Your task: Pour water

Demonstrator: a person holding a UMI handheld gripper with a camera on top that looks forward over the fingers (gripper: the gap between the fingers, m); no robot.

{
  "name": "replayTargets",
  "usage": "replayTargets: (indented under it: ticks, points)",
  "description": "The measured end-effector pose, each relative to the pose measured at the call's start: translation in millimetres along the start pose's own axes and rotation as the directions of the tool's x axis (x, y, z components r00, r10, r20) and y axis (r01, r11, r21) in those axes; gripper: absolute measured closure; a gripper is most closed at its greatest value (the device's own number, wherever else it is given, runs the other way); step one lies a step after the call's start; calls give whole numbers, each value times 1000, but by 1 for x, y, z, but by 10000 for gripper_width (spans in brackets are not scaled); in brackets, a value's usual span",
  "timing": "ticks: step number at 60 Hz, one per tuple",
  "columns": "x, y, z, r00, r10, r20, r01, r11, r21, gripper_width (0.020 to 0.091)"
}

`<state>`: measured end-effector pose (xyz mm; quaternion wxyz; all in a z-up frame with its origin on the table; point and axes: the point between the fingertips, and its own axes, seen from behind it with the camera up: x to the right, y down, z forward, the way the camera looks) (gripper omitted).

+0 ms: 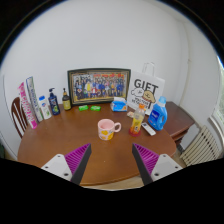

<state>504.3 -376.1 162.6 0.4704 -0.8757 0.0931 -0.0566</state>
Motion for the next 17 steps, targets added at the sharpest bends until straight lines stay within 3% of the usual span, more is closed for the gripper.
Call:
replayTargets:
  ticks: [17]
  points:
    - [-16,1,-28,1000,-24,-9,24,999,28,252]
